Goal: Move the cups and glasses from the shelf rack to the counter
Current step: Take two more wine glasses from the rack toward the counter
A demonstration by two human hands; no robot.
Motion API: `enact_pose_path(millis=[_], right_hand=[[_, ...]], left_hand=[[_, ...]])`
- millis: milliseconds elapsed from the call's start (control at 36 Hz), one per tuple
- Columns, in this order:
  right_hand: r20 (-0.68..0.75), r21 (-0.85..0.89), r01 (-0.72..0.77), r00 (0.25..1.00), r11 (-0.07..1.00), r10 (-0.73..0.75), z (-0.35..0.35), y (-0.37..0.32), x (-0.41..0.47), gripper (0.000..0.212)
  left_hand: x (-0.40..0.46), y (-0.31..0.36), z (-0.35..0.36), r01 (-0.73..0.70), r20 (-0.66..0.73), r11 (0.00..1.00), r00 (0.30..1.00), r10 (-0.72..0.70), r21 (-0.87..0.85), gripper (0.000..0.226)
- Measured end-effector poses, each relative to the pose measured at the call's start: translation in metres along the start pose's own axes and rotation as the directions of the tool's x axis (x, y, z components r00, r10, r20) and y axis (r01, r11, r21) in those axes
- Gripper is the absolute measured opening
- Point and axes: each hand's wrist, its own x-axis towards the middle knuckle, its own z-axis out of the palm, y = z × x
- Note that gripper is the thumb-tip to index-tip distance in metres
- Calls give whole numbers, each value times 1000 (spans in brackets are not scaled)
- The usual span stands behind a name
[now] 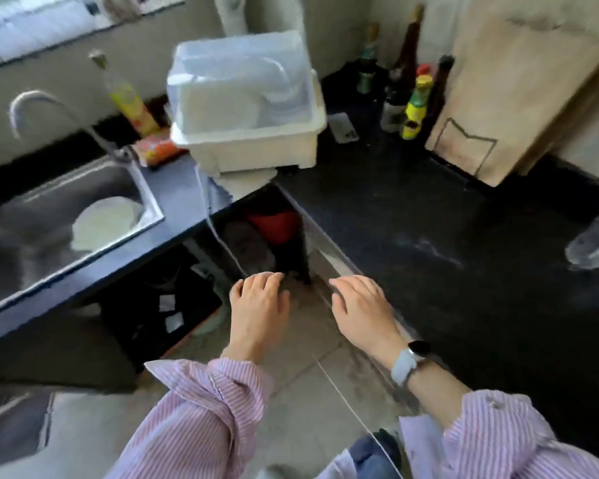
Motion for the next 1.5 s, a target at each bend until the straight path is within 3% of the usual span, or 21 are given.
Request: enact_pose_path(millis=[194,417,583,694,889,1222,1333,1500], right_hand=[[216,38,313,925,949,-314,104,-203,9,37],[356,140,634,684,760,-636,183,-409,10,37],[404,226,731,530,643,-745,237,-526,18,36],[424,267,758,462,595,-779,274,-592,35,36],[373,336,771,418,540,-829,346,-711,98,34],[351,345,767,429,541,-832,434,-868,181,35],[340,341,748,467,570,-816,461,-904,198,34],[277,364,693,557,622,-783,503,-954,220,34]], left_hand=[[-102,-199,-107,318,-220,946,929,-299,57,29],[-214,-357,-212,659,-347,750,719,-602,65,32],[-261,-438,-258,808,-433,585,505,-746,-66,31],[-268,-498,-279,831,-464,542,434,-772,-123,27],[-228,-623,-336,832,-526,535,392,-755,-148,28],[-159,-791,-409,801,-507,566,412,-757,-194,29],[-151,-842,-418,777,-497,577,407,-766,-254,30],[-128,-927,-430,678,-488,669,493,-721,-303,30]])
